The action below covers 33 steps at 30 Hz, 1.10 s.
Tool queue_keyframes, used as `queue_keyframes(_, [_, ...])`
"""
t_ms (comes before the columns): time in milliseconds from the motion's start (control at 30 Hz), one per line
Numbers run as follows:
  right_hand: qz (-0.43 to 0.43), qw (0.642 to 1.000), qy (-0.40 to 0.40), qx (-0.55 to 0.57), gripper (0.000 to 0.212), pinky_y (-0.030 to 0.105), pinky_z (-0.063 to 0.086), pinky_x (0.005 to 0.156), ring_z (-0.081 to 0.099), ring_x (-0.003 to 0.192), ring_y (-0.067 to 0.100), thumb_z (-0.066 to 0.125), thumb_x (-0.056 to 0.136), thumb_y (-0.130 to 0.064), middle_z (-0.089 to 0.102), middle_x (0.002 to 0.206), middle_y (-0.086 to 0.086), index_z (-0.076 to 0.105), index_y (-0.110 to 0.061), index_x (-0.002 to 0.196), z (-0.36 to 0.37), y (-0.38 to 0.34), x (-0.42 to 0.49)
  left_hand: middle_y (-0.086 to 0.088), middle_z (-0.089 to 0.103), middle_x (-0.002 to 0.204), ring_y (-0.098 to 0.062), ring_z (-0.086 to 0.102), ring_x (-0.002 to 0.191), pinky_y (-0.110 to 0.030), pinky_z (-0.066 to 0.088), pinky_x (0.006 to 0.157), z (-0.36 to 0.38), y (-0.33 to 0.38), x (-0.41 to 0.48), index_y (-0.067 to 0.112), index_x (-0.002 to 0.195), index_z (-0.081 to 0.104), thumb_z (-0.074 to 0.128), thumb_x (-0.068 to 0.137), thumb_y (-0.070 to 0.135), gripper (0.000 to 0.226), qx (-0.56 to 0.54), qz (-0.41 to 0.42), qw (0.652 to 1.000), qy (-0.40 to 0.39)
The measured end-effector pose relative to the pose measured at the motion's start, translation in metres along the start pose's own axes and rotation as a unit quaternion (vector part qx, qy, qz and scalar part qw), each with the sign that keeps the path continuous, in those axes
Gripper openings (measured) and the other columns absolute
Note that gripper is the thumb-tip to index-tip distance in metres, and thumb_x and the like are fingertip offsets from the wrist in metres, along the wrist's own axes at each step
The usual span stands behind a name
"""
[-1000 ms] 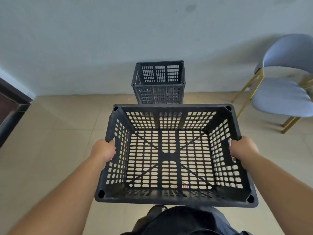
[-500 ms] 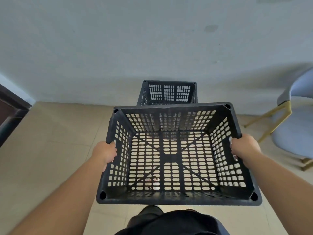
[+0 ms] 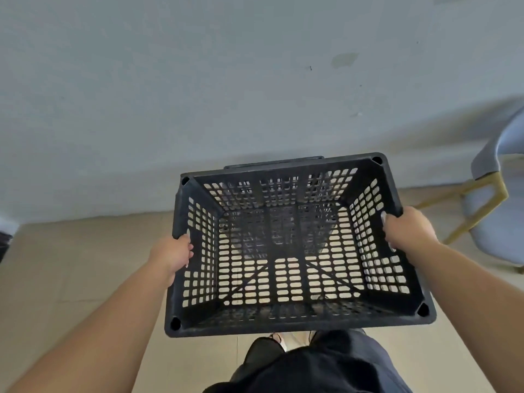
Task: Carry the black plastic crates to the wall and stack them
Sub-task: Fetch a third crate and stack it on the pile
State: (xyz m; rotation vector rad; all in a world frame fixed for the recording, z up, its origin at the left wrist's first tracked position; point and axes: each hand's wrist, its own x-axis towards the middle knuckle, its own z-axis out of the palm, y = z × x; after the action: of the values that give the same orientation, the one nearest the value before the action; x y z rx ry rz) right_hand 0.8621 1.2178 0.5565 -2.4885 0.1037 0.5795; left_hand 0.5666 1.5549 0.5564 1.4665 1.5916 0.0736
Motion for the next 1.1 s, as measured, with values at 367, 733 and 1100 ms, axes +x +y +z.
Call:
queue_keyframes(367, [0.006,1.000,-0.027,0.009,0.028,0.048,0.060,0.077,0.068,0.079,0.036,0.052,0.095,-0.028,0.070,0.092,0.016,0.061,-0.006,0.109,0.005,-0.089,0.139,-0.005,0.060,0.084,-0.014,0.054,0.069,-0.028,0.042,0.064,0.058,0.107,0.087,-0.006,0.128,0.060,0.046,0.107,0.029,0.043,-0.007,-0.026,1.000,0.006])
queue_keyframes(733, [0.021,0.999,-0.034,-0.016,0.031,0.051,0.060,0.075,0.068,0.076,0.037,0.049,0.090,-0.031,0.071,0.089,0.015,0.064,-0.007,0.103,0.048,-0.166,0.207,-0.018,0.068,0.115,-0.030,0.066,0.108,-0.029,0.046,0.083,0.063,0.168,0.182,-0.004,0.138,0.055,0.046,0.106,0.039,0.054,-0.029,-0.055,0.998,-0.024])
queue_keyframes(1100, [0.045,0.998,-0.011,-0.043,0.033,0.046,0.059,0.075,0.068,0.082,0.037,0.050,0.095,-0.033,0.070,0.096,0.016,0.060,-0.007,0.111,0.092,-0.211,0.248,-0.015,0.066,0.130,-0.030,0.062,0.123,-0.037,0.046,0.101,0.089,0.201,0.273,0.001,0.135,0.058,0.044,0.108,0.033,0.044,-0.034,-0.077,0.996,-0.031])
